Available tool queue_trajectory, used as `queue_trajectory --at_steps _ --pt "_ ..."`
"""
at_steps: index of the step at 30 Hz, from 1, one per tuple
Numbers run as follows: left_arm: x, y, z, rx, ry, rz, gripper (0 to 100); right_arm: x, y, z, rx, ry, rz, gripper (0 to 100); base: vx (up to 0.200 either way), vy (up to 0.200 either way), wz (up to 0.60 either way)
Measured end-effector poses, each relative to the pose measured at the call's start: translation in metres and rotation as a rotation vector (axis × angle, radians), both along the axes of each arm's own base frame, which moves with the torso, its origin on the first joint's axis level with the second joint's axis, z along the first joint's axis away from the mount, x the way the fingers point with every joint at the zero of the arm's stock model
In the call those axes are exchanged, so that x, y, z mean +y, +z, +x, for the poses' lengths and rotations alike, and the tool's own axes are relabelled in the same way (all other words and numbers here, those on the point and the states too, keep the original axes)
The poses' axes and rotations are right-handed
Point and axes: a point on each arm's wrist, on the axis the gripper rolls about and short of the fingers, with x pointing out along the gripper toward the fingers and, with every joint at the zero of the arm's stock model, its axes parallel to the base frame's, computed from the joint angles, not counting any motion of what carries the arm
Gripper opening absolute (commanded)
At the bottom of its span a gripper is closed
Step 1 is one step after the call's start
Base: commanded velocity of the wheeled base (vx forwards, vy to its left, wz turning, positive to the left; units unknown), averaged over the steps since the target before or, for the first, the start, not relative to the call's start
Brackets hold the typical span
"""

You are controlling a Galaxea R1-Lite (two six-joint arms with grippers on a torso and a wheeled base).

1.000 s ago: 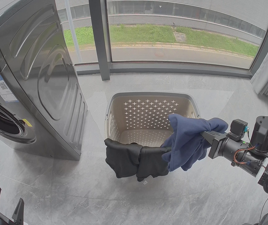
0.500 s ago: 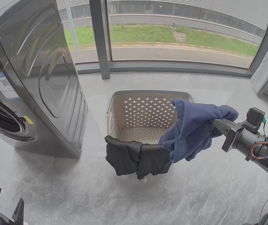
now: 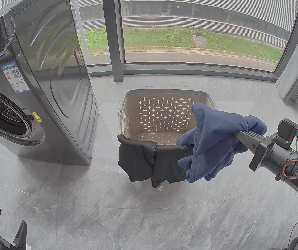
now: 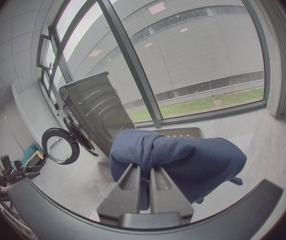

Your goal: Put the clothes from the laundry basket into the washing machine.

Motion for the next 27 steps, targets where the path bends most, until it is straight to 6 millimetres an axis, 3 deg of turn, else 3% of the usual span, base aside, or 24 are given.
queue_trajectory --at_steps 27 --pt "0.0000 0.0000 0.0000 0.000 0.000 -0.001 100 0.0040 -0.0039 -0.0043 0.013 0.028 -0.006 0 0.000 0.200 0.00"
